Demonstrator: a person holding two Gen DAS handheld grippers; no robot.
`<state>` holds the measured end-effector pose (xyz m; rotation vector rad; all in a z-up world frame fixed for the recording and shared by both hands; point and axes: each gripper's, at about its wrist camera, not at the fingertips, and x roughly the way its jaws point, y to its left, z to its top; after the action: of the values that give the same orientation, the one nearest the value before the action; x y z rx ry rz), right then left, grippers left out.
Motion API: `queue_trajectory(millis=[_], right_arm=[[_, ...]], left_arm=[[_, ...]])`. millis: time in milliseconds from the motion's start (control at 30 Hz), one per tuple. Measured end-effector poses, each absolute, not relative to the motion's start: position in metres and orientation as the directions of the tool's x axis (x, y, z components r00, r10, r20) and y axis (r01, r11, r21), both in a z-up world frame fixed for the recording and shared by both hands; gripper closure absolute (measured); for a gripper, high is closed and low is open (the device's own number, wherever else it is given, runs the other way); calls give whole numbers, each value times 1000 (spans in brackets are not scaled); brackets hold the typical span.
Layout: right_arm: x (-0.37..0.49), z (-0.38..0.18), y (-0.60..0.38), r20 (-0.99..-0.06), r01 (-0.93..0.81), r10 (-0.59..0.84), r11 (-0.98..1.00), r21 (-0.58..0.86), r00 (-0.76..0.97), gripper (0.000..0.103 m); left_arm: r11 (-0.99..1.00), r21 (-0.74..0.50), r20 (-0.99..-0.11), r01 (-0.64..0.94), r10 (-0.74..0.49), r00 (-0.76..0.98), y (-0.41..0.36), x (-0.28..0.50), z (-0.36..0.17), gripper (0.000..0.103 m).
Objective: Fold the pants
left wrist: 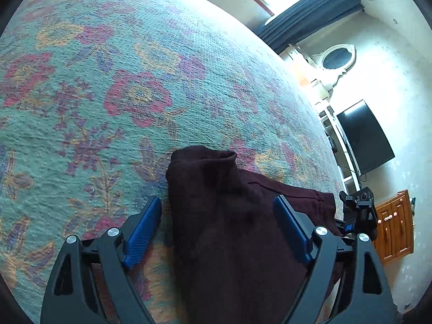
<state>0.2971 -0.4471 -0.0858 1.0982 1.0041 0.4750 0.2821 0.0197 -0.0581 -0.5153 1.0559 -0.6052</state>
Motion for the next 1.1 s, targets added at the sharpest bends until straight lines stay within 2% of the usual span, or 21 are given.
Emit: queue_trajectory(millis=[300, 400, 500, 767, 1100], right_arm=[[243, -70, -477, -443, 170, 719, 422, 891, 536, 26], [220, -65, -481, -484, 184, 691, 463, 867, 537, 24], [196, -62, -480, -512, 198, 678, 488, 850, 528, 21], [164, -68, -461, -490, 208, 708, 452, 868, 508, 17], [185, -81, -430, -479, 208, 735, 435, 876, 479, 15]], left_arm=[[595, -785, -538, 173, -793, 286, 50, 218, -62, 18], [558, -816, -510, 149, -818, 265, 54, 196, -64, 17], [546, -826, -503, 142, -827, 252, 55, 178, -63, 17], [523, -843, -494, 124, -845, 207, 44, 161, -64, 16], [517, -852, -490, 78, -842, 226, 47, 163, -74, 16]])
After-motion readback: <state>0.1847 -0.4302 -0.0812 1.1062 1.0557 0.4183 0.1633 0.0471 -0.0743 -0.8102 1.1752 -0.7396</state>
